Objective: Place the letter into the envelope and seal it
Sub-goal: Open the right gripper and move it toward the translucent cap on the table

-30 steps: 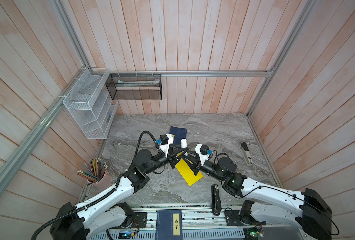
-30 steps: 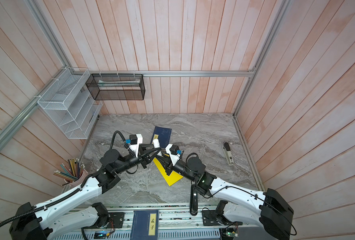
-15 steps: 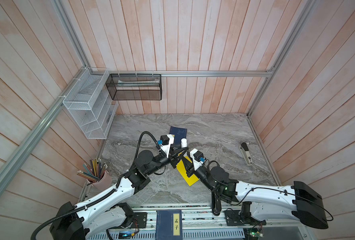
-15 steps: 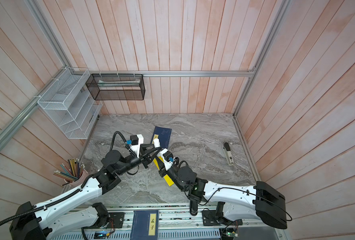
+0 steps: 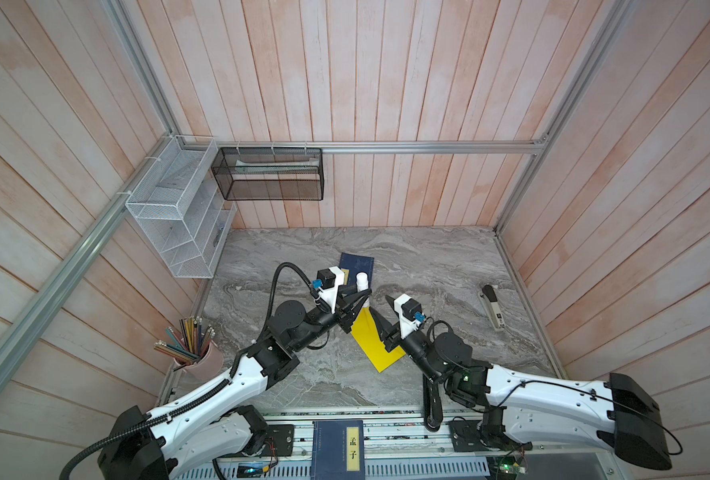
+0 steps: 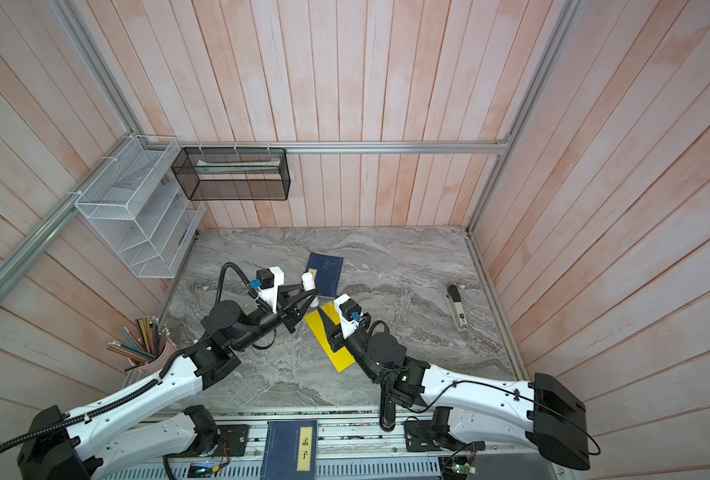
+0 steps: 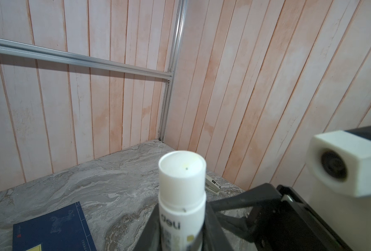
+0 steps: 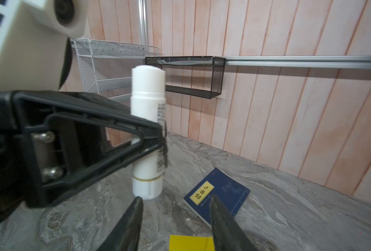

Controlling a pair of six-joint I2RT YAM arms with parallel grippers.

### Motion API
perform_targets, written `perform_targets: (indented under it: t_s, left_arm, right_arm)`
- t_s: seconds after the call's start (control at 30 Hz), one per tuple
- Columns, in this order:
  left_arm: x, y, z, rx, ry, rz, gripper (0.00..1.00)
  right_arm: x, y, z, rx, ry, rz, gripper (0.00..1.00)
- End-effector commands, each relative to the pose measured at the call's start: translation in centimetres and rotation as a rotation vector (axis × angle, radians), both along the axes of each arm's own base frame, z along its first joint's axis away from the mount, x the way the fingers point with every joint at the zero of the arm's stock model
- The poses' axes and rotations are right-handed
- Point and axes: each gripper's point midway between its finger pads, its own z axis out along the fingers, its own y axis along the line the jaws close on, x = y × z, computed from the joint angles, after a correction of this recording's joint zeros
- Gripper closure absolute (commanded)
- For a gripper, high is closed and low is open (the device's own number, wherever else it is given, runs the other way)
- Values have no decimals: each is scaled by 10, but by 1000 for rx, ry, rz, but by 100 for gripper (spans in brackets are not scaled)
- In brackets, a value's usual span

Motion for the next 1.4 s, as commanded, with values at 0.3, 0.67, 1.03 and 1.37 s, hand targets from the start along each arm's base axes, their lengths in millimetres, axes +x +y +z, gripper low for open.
perform_targets:
  t_s: [0.3, 0.67, 1.03, 1.37]
  left_arm:
    - [-8, -12, -33, 94, 29, -79, 100]
    - [-12, -40, -82, 211, 114, -147, 100]
    - [-11, -50, -127, 318, 160, -151, 100]
    - [-6, -53, -155, 400, 173, -152, 100]
  right_arm:
    - [63, -102, -60, -84, 401, -219, 51]
    - [106, -158, -104, -131, 808, -515, 56]
    - [119, -197, -152, -154, 1091, -734, 59]
    - [126, -184, -192, -234, 1289, -657, 61]
